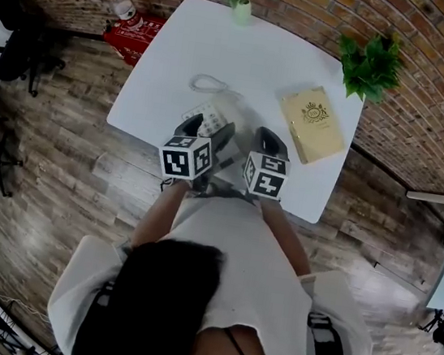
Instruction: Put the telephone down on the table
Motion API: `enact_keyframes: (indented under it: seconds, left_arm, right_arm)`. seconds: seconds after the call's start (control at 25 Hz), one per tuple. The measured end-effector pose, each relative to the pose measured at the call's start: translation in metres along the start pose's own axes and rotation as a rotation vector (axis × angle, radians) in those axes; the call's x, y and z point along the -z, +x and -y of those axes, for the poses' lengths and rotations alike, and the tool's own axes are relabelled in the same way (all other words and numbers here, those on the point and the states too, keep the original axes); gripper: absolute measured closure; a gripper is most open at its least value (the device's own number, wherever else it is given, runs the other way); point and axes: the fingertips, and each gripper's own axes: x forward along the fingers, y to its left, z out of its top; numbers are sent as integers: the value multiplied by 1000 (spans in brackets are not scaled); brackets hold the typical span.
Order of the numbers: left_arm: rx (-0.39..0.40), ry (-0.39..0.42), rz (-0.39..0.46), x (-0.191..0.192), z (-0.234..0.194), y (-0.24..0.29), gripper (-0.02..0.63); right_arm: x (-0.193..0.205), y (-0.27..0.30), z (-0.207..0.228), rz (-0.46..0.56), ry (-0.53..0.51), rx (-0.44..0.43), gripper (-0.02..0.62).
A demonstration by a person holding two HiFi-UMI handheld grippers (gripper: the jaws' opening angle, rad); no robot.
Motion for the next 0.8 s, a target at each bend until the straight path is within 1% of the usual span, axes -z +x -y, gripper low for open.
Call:
enact_keyframes:
  seconds: [0.12,0.28,0.36,0.48,0.6,0.68,0.72,0.76,0.8]
  left_arm:
    - [78,36,28,-7,18,-4,207]
    - [152,132,127,-28,41,-17,207]
    - [162,173,170,-38,50,-25,207]
    - [171,257,210,-48,62,-33,207]
    - [156,326,239,-54,67,-37,209]
    - [135,359,262,-57,69,-42,222]
    - [110,367,280,-60,68,-45,272]
    - [80,371,299,-62,66,-48,367]
    - [56,373,311,-64,64,-51,415]
  right_arm:
    - [-11,-6,-7,27,0,-21,571]
    - [-27,-15,-15,68,6,-45,571]
    - [-35,-21,-19,94,2,-52,570]
    - [-44,-28,-21,127,0,-54,569]
    - [-53,-35,-22,151,-14,-49,569]
    - [-57,-40,-23,165,-37,-37,569]
    - [-59,-42,-23,172,-45,-33,569]
    - [-60,-45,-24,179,-48,-32,571]
    - [-61,-47,-25,184,-46,-33,569]
